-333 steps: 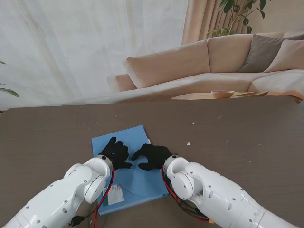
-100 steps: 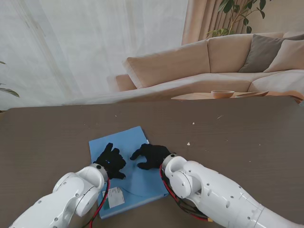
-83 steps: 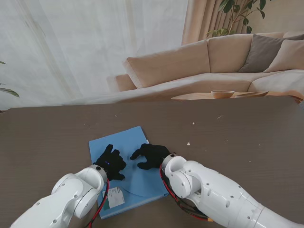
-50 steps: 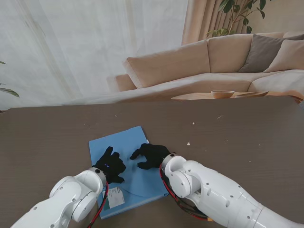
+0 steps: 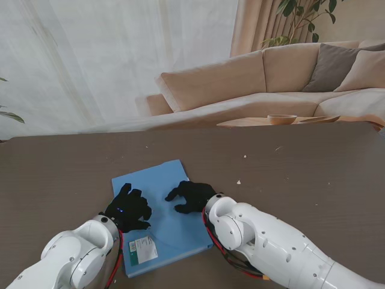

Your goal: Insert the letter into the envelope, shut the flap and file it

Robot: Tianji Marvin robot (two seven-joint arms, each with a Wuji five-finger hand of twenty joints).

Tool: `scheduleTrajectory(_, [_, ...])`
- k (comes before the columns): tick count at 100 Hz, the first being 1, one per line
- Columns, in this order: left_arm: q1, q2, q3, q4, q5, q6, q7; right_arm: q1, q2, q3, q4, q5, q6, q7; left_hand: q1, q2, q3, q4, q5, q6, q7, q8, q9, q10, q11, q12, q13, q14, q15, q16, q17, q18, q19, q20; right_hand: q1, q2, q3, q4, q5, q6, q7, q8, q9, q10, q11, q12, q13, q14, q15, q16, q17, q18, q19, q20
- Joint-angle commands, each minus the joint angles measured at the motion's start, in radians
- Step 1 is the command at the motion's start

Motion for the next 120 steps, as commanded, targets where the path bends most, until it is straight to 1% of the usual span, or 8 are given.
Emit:
scheduleTrajectory(1, [0.015,-0.002,-0.02,-0.02,-0.012,-0.005,0.018,-0.019,0.0,0.005,-0.004,-0.001,0.006,0.02,-0.008,0.022,-0.012,0.017,-0.053,-0.024,-0.061,-0.017,-0.042,-0.013,-0.047,-0.046,-0.026,0.007,-0.035,-0.03,-0.002,0.016,-0.011,0.003,0.002,0.001,-0.004,0.034,-0.013,-0.007,-0.018,-0.011,0.049,0.097,-0.03,-0.029,-0.002,-0.078,0.001,0.012,0.011,-0.036,0.045,-0.011])
scheduleTrajectory(26, [0.051,-0.018,-0.096,-0.006,-0.142,-0.043,0.157,-0.085,0.003,0.089,-0.099,-0.022,0.033,0.0,-0.067,0.089,-0.018,0.027,-0.199,-0.056,-0.218,-0.194,-0.126,-0.033,-0.221,-0.255,-0.003,0.016,-0.236,-0.213,0.019,0.035,-0.037,-0.052,-0.021,0.019,-0.062,-0.007,-0.055,0.032,-0.036,-0.016,0.047,0.093,-0.06,-0.054,-0.024,-0.066,-0.083,-0.033,-0.055,0.025,-0.036,-0.02])
scheduleTrajectory(43, [0.09,-0.038,-0.123,0.016,-0.282,-0.065,0.277,-0.171,-0.01,0.174,-0.164,-0.019,0.033,-0.091,-0.076,0.103,-0.016,0.029,-0.261,-0.037,-0.243,-0.227,-0.174,-0.031,-0.254,-0.3,-0.008,0.013,-0.316,-0.268,0.017,0.031,-0.05,-0.093,-0.017,0.051,-0.096,-0.012,-0.079,0.078,-0.053,-0.01,0.06,0.097,-0.155,-0.15,-0.077,-0.086,-0.324,-0.185,-0.222,0.115,-0.324,-0.119])
scheduleTrajectory(57, [0.132,-0.067,-0.146,0.046,-0.428,-0.117,0.408,-0.27,-0.026,0.246,-0.22,-0.001,0.023,-0.193,-0.063,0.092,-0.012,0.03,-0.27,-0.031,-0.245,-0.25,-0.205,-0.028,-0.268,-0.325,-0.016,0.013,-0.392,-0.294,-0.007,0.023,-0.066,-0.121,0.002,0.045,-0.096,0.0,-0.074,0.086,-0.049,-0.012,0.051,0.104,-0.204,-0.212,-0.128,-0.092,-0.4,-0.232,-0.314,0.14,-0.435,-0.185])
scheduleTrajectory(74, [0.181,-0.088,-0.178,0.072,-0.592,-0.194,0.443,-0.386,-0.036,0.316,-0.286,0.023,0.0,-0.269,-0.064,0.093,-0.012,0.029,-0.305,-0.04,-0.247,-0.286,-0.255,-0.042,-0.293,-0.367,-0.065,-0.011,-0.453,-0.383,0.017,0.015,-0.147,-0.328,0.011,0.027,-0.061,0.015,-0.086,0.091,-0.051,-0.026,0.029,0.096,-0.261,-0.275,-0.197,-0.093,-0.479,-0.278,-0.432,0.159,-0.574,-0.275])
scheduleTrajectory(85, [0.203,-0.098,-0.186,0.086,-0.679,-0.236,0.453,-0.45,-0.038,0.346,-0.311,0.039,-0.02,-0.295,-0.078,0.101,-0.015,0.027,-0.323,-0.052,-0.25,-0.296,-0.279,-0.056,-0.294,-0.373,-0.086,-0.03,-0.463,-0.415,0.024,0.003,-0.174,-0.399,0.007,0.022,-0.037,0.013,-0.107,0.084,-0.065,-0.043,0.009,0.085,-0.302,-0.316,-0.243,-0.108,-0.533,-0.313,-0.498,0.154,-0.654,-0.342])
scheduleTrajectory(108, [0.216,-0.115,-0.176,0.12,-0.775,-0.282,0.494,-0.521,-0.048,0.385,-0.288,0.13,-0.155,-0.341,-0.126,0.121,-0.02,0.02,-0.362,-0.064,-0.241,-0.325,-0.346,-0.089,-0.315,-0.402,-0.078,-0.057,-0.493,-0.553,0.042,-0.024,-0.222,-0.578,0.033,0.042,-0.027,0.006,-0.189,0.066,-0.108,-0.079,-0.082,0.037,-0.363,-0.368,-0.391,-0.199,-0.624,-0.369,-0.64,0.03,-0.8,-0.443])
scheduleTrajectory(120, [0.218,-0.121,-0.176,0.133,-0.818,-0.277,0.5,-0.529,-0.054,0.387,-0.264,0.168,-0.188,-0.348,-0.123,0.122,-0.02,0.019,-0.369,-0.06,-0.233,-0.338,-0.339,-0.09,-0.325,-0.409,-0.078,-0.063,-0.502,-0.619,0.048,-0.03,-0.24,-0.661,0.041,0.034,-0.023,0.008,-0.189,0.055,-0.107,-0.082,-0.088,0.027,-0.364,-0.371,-0.411,-0.21,-0.633,-0.375,-0.661,0.014,-0.829,-0.453])
